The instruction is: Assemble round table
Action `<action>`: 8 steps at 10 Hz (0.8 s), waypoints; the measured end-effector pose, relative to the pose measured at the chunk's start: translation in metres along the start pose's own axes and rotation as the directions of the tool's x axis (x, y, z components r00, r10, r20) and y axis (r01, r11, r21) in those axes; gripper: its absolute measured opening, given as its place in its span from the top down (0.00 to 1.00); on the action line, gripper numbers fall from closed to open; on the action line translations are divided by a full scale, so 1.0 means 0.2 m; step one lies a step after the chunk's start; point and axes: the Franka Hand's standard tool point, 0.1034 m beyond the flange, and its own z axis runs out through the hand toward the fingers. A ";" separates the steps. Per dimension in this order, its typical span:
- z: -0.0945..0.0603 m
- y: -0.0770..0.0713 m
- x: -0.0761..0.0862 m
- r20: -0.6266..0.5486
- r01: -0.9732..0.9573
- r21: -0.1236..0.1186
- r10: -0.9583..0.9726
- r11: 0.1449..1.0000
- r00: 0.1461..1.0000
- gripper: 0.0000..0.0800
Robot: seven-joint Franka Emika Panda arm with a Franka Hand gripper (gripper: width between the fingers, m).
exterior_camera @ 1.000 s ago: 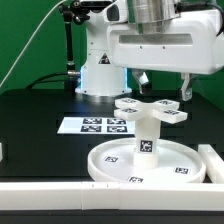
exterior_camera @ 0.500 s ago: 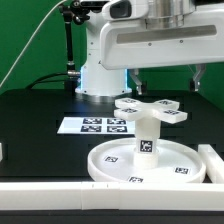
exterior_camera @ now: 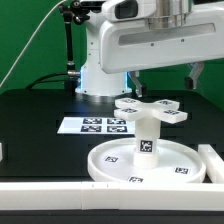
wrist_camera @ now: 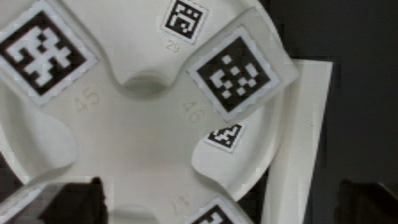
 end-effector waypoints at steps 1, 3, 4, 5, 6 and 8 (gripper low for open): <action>0.00 0.01 0.00 0.005 0.185 -0.019 -0.185 0.983 0.983 0.19; 0.00 0.01 0.01 0.017 0.411 -0.042 -0.410 0.911 0.912 0.19; -0.01 0.02 0.01 0.026 0.519 -0.045 -0.519 0.853 0.855 0.19; -0.01 0.03 0.01 0.028 0.560 -0.044 -0.559 0.827 0.828 0.19; -0.01 0.03 0.01 0.032 0.598 -0.043 -0.597 0.800 0.801 0.19; 0.00 0.05 0.02 0.046 0.772 -0.062 -0.771 0.632 0.635 0.19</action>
Offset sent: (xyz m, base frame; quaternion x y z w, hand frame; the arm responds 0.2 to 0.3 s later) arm -0.0011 0.0029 0.0060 -0.0128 0.0048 -0.2713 0.9624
